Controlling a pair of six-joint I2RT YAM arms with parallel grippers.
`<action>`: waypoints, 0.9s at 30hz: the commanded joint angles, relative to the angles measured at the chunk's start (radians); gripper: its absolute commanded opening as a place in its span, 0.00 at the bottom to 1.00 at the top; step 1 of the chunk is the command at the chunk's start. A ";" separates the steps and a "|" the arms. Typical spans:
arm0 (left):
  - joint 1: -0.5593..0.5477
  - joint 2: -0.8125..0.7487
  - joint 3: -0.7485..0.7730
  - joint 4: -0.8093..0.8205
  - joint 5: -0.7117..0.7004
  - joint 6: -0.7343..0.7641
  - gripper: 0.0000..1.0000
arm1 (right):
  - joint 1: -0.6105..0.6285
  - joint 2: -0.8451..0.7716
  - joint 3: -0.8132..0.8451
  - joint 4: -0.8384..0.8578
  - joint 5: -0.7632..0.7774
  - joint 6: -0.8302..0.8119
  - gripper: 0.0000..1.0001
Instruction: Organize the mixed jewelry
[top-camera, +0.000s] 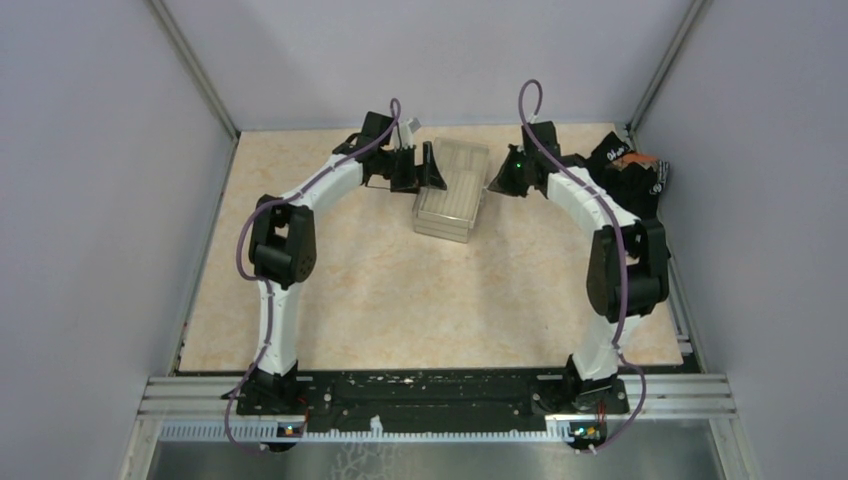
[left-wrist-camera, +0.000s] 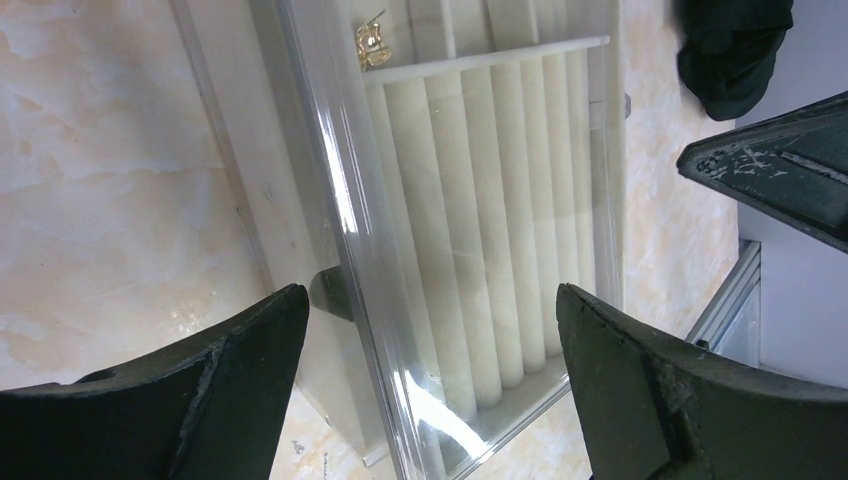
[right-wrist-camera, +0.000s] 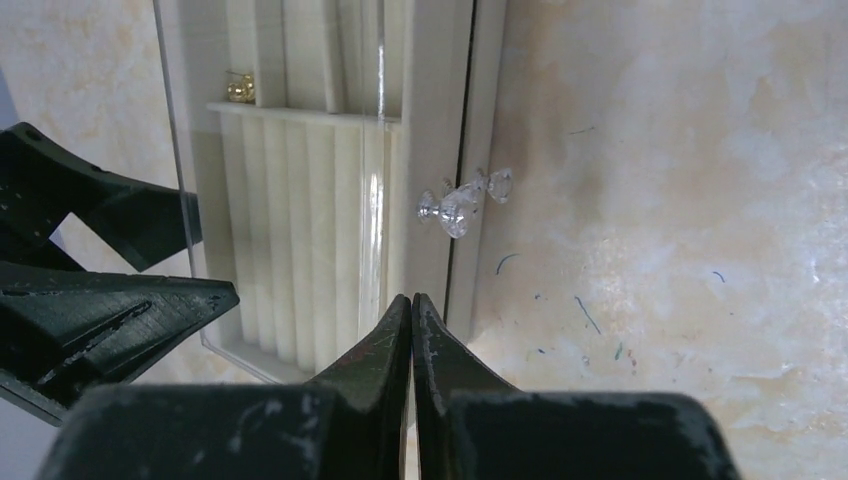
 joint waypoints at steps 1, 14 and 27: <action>-0.009 -0.016 0.045 0.004 0.030 0.015 0.99 | 0.009 0.030 0.022 0.075 -0.052 0.030 0.00; -0.010 -0.024 0.041 0.014 0.034 0.001 0.99 | 0.048 0.101 0.069 0.115 -0.110 0.042 0.00; 0.025 -0.208 0.205 -0.102 -0.202 0.100 0.99 | -0.096 -0.150 0.294 -0.255 0.232 -0.175 0.58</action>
